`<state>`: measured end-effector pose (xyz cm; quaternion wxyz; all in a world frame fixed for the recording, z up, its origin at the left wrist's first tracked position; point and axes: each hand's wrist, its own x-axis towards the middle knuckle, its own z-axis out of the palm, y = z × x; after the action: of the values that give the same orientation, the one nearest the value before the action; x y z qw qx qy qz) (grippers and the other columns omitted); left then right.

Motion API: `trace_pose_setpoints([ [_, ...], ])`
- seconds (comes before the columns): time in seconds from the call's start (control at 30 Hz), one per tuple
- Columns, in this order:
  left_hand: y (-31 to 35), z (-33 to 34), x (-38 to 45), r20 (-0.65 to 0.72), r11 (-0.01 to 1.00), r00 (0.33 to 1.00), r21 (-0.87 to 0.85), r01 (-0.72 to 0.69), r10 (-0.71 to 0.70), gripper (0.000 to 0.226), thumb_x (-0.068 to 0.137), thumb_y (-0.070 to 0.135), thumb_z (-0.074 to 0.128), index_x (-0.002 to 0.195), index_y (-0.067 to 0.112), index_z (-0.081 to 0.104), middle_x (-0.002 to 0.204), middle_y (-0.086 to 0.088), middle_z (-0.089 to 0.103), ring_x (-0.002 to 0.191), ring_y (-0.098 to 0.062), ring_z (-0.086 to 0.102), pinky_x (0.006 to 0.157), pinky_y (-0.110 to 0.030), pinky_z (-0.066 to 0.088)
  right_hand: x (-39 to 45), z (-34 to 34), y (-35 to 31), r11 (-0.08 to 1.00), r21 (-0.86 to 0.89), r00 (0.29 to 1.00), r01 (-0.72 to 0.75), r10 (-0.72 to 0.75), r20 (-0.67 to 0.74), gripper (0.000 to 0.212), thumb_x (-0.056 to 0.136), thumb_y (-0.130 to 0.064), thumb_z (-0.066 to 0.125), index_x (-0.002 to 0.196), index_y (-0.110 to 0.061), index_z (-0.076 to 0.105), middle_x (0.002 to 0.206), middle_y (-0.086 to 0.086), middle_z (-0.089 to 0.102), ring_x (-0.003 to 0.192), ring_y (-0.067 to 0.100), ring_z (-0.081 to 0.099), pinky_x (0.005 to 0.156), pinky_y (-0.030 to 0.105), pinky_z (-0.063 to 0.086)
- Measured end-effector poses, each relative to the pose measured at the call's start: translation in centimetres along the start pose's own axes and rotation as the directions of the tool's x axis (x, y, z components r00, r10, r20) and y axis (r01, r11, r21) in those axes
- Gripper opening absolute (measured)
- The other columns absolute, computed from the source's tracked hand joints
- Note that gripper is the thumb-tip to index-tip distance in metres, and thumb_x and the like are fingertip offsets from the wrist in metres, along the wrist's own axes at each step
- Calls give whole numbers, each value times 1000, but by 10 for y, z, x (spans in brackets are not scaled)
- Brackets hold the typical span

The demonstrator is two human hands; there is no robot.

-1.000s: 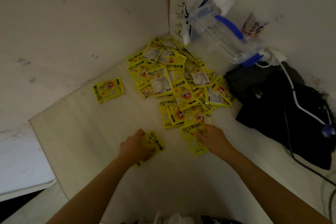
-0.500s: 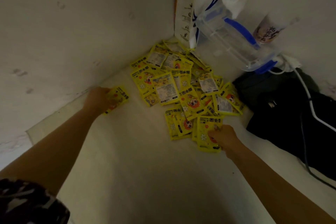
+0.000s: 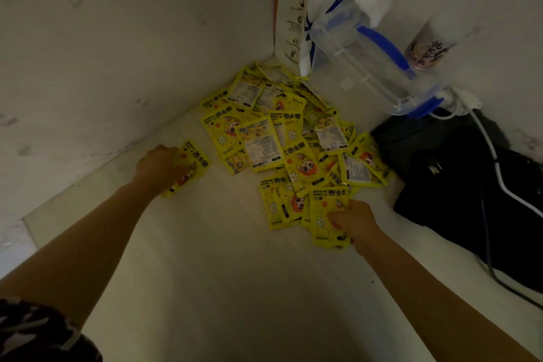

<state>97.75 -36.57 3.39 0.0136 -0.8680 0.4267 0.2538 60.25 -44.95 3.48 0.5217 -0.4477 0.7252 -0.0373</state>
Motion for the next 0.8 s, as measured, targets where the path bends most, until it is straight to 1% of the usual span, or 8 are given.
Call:
trace_pose_setpoints([
  [0.17, 8, 10, -29, -15, 1000, 1000, -29, 9, -10, 36, 88, 36, 61, 118, 17, 59, 115, -14, 44, 98, -34, 56, 85, -42, 48, -5, -2, 3, 997, 70, 999, -9, 7, 39, 19, 78, -1, 66, 67, -15, 61, 70, 10, 61, 72, 26, 59, 75, 40, 51],
  [0.3, 19, 18, -50, -69, 997, 997, -70, 16, -21, 35, 88, 34, 62, 117, 15, 58, 121, -12, 44, 95, -35, 60, 78, -40, 46, -12, -7, 13, 995, 95, 998, 9, -14, 59, 8, 81, -2, 64, 88, -1, 68, 78, 16, 62, 76, 28, 60, 78, 43, 52],
  [0.43, 29, 31, -71, -81, 961, 993, -271, 58, -83, 37, 87, 31, 65, 115, 10, 54, 112, -16, 58, 97, -35, 58, 73, -37, 43, -21, -17, 31, 994, 107, 993, 25, -37, 113, 20, 81, -6, 69, 100, -9, 67, 91, 13, 69, 85, 30, 68, 79, 47, 58],
  [0.5, 39, 37, -83, -81, 912, 989, -401, 84, -127, 30, 85, 29, 67, 107, 12, 54, 104, -13, 63, 84, -28, 57, 69, -33, 41, -22, -24, 40, 993, 117, 993, 13, -27, 112, 32, 77, -5, 72, 107, -4, 63, 96, 14, 69, 80, 26, 69, 64, 37, 60],
  [0.57, 53, 39, -94, -67, 834, 984, -542, 102, -164, 27, 82, 26, 70, 103, 18, 54, 99, -7, 65, 80, -27, 61, 67, -36, 48, -26, -32, 44, 994, 105, 994, 21, -32, 106, 32, 76, -1, 72, 106, -2, 61, 92, 12, 67, 71, 19, 66, 52, 26, 54],
  [0.63, 69, 38, -103, -10, 663, 978, -737, 132, -207, 35, 78, 20, 75, 104, 25, 52, 94, -3, 67, 77, -26, 66, 67, -38, 55, -31, -44, 42, 996, 81, 992, 27, -37, 122, 25, 78, -1, 72, 100, -7, 61, 89, 9, 66, 73, 20, 64, 59, 30, 55],
  [0.7, 88, 36, -107, 55, 457, 974, -876, 152, -219, 56, 71, 12, 81, 112, 29, 48, 92, 1, 67, 73, -21, 68, 65, -38, 57, -33, -57, 35, 994, 72, 983, 85, -95, 156, 20, 81, 1, 68, 99, -8, 65, 86, 7, 67, 77, 23, 65, 71, 35, 55],
  [0.8, 116, 38, -102, 109, 314, 971, -933, 174, -212, 76, 62, 11, 87, 125, 25, 46, 97, -1, 68, 80, -22, 70, 70, -43, 59, -25, -76, 17, 968, -7, 963, 249, -247, 105, 21, 84, -1, 66, 102, -10, 64, 92, 6, 67, 93, 26, 64, 76, 34, 53],
])
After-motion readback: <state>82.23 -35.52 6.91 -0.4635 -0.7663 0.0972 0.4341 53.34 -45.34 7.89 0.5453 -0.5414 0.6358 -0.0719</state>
